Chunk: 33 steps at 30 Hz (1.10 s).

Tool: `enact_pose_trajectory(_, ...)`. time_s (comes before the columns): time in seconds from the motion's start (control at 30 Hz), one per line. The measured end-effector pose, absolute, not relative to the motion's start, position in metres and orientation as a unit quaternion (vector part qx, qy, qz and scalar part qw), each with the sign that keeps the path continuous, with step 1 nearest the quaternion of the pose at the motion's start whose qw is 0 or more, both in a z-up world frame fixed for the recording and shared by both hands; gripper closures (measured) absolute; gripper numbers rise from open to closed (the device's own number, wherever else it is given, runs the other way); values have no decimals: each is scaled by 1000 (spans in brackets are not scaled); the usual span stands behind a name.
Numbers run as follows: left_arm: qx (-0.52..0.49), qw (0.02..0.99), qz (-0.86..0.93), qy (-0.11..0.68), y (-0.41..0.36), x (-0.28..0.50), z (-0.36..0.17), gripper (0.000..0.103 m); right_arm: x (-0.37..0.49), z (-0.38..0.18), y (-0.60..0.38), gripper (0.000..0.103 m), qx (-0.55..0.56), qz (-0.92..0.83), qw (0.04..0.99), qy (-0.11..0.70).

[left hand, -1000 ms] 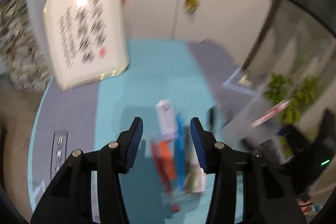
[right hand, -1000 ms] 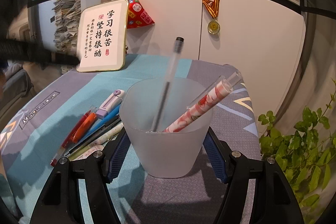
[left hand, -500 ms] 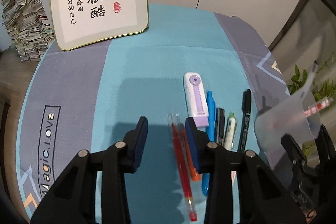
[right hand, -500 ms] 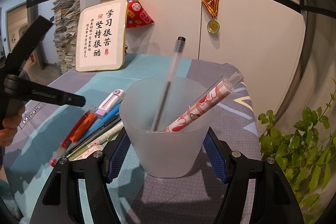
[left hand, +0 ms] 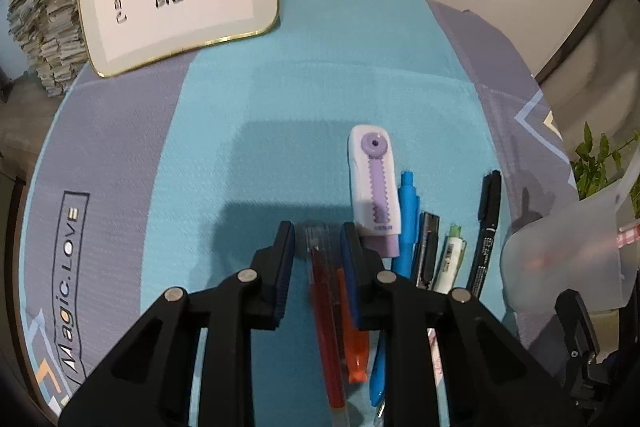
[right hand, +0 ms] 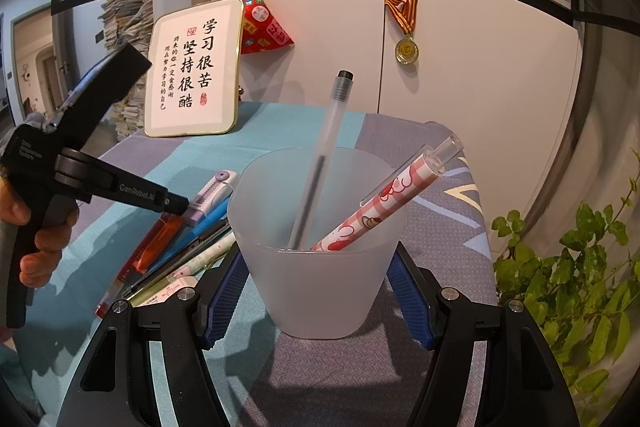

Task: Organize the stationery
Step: 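Grasp the red pen with the left gripper, then lower the red pen into the frosted cup and open the left gripper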

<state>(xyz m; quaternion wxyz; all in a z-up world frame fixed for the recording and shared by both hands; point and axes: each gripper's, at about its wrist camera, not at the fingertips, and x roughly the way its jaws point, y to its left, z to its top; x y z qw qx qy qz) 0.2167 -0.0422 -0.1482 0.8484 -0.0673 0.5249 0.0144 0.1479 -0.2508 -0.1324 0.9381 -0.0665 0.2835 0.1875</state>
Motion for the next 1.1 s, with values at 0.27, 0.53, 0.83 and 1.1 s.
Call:
enact_pose_trajectory(0.27, -73, 845, 11, 530, -36, 213, -147, 90, 148, -132, -251, 33, -67, 188, 938, 284)
enact_pose_trajectory(0.53, -82, 862, 4, 500, -17, 186, -119, 90, 148, -132, -251, 33, -67, 188, 938, 284)
enact_pose_trajectory(0.83, -78, 887, -8, 455, -22, 164, -84, 91, 148, -132, -251, 33, -66, 188, 938, 284)
enact_pose_trajectory(1.1, -70, 908, -30, 412, -26, 146, -53, 91, 148, -132, -251, 33, -67, 188, 938, 283)
